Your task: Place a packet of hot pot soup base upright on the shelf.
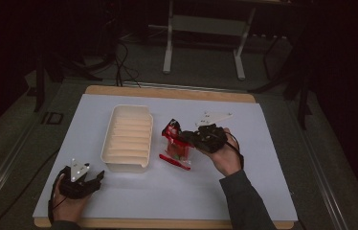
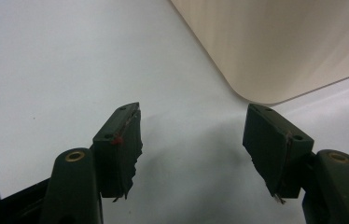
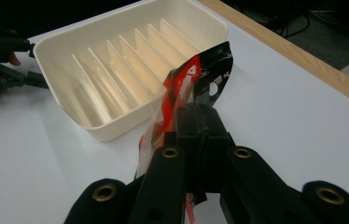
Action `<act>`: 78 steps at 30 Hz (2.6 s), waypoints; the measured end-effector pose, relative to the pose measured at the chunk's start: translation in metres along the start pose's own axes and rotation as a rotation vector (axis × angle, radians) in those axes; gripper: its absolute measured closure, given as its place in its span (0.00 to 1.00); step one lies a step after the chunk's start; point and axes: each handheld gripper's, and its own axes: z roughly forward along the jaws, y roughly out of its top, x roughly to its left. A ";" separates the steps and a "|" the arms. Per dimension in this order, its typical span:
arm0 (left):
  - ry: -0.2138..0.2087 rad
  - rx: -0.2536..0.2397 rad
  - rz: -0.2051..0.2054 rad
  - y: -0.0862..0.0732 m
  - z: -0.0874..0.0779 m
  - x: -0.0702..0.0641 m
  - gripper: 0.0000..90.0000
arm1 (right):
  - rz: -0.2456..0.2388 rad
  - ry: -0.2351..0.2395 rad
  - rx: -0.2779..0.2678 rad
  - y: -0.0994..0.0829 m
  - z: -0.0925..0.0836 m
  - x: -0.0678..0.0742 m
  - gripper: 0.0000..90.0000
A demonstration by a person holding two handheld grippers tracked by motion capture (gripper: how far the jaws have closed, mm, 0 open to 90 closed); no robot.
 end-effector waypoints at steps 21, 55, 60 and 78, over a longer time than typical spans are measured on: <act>-0.001 0.000 -0.001 0.000 0.000 0.000 0.41 | -0.026 0.012 -0.014 0.012 0.003 0.008 0.99; -0.001 -0.002 0.000 0.000 0.000 0.000 0.41 | -0.072 0.031 -0.021 0.028 0.015 0.021 0.99; -0.001 -0.001 0.000 0.000 0.000 0.000 0.41 | -0.076 0.031 -0.024 0.030 0.016 0.021 0.99; 0.000 -0.003 -0.001 0.000 0.000 0.000 0.41 | -0.101 0.056 -0.032 0.036 0.029 0.030 0.99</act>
